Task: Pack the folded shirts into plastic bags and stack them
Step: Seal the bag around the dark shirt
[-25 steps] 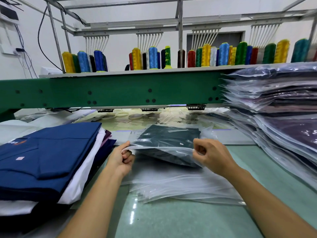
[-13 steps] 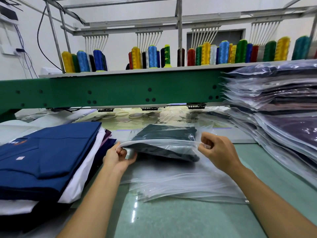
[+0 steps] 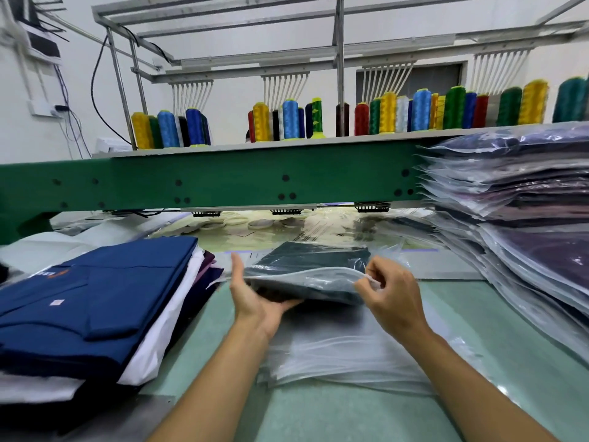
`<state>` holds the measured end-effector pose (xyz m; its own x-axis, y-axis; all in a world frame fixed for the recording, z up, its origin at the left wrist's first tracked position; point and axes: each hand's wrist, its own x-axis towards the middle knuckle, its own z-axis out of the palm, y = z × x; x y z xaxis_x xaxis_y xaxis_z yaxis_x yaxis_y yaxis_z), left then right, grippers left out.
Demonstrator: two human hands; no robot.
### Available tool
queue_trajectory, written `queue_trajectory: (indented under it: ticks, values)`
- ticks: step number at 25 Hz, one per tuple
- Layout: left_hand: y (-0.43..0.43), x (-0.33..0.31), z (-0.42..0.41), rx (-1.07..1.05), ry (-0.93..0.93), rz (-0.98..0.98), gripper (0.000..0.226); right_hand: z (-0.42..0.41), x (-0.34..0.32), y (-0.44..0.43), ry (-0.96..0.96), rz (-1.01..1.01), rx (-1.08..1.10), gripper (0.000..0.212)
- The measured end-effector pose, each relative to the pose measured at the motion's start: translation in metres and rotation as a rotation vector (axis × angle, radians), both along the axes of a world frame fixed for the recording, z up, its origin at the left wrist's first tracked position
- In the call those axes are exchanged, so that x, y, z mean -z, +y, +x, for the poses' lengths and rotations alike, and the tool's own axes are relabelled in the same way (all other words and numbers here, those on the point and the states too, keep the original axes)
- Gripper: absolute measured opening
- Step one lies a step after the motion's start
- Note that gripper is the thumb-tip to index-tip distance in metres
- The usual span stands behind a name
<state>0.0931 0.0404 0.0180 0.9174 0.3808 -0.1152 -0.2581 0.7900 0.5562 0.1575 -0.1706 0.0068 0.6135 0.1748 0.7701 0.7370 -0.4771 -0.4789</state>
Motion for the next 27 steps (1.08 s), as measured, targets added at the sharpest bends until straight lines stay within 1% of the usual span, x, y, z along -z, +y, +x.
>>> queue_trajectory:
  ticks: [2, 4, 5, 8, 10, 11, 13, 15, 16, 17, 19, 20, 22, 24, 25, 26, 27]
  values:
    - [-0.024, -0.005, 0.008, 0.052, 0.135, 0.073, 0.063, -0.001, 0.001, 0.003, -0.016, -0.001, -0.074, 0.019]
    - [-0.043, -0.006, 0.023, -0.043, 0.261, 0.135, 0.048, -0.003, 0.002, 0.006, -0.019, -0.016, -0.135, 0.019]
    - [-0.048, -0.004, 0.032, -0.104, 0.319, 0.173, 0.045, -0.003, 0.003, 0.007, -0.015, -0.02, -0.159, 0.02]
    - [-0.051, -0.001, 0.049, -0.271, 0.442, 0.309, 0.047, -0.005, 0.005, 0.008, 0.011, -0.015, -0.247, 0.02]
    - [-0.051, -0.003, 0.049, -0.376, 0.479, 0.413, 0.06, -0.006, 0.004, 0.009, 0.014, 0.024, -0.271, 0.019]
    - [-0.05, -0.005, 0.05, -0.422, 0.492, 0.468, 0.066, -0.006, 0.002, 0.01, 0.001, 0.06, -0.242, 0.019]
    - [-0.045, -0.011, 0.052, -0.502, 0.49, 0.54, 0.069, -0.005, -0.002, 0.01, -0.001, 0.162, -0.163, 0.018]
    - [-0.038, -0.023, 0.052, -0.543, 0.472, 0.569, 0.06, -0.002, -0.004, 0.009, 0.06, 0.25, -0.099, 0.012]
    - [-0.035, -0.031, 0.051, -0.543, 0.48, 0.608, 0.053, 0.002, -0.004, 0.008, 0.095, 0.265, -0.05, 0.006]
    - [-0.032, -0.039, 0.049, -0.526, 0.494, 0.656, 0.047, 0.006, -0.002, 0.007, 0.135, 0.263, 0.007, 0.004]
    - [-0.03, -0.058, 0.046, -0.449, 0.51, 0.757, 0.036, 0.017, -0.002, 0.002, 0.256, 0.23, 0.11, 0.009]
    - [-0.029, -0.068, 0.046, -0.408, 0.504, 0.798, 0.031, 0.023, -0.004, -0.002, 0.355, 0.198, 0.145, 0.015]
    - [-0.028, -0.088, 0.044, -0.32, 0.477, 0.91, 0.025, 0.037, -0.011, -0.01, 0.603, 0.099, 0.159, 0.042]
    - [-0.029, -0.106, 0.043, -0.217, 0.432, 1.04, 0.015, 0.05, -0.021, -0.02, 0.765, 0.057, 0.109, 0.066]
    - [-0.029, -0.114, 0.042, -0.181, 0.408, 1.095, 0.01, 0.053, -0.027, -0.024, 0.823, 0.107, 0.06, 0.073]
    - [-0.03, -0.12, 0.041, -0.152, 0.381, 1.152, 0.011, 0.055, -0.032, -0.03, 0.885, 0.197, -0.009, 0.078]
    - [-0.032, -0.126, 0.042, -0.129, 0.345, 1.2, 0.019, 0.057, -0.037, -0.036, 0.949, 0.282, -0.088, 0.08]
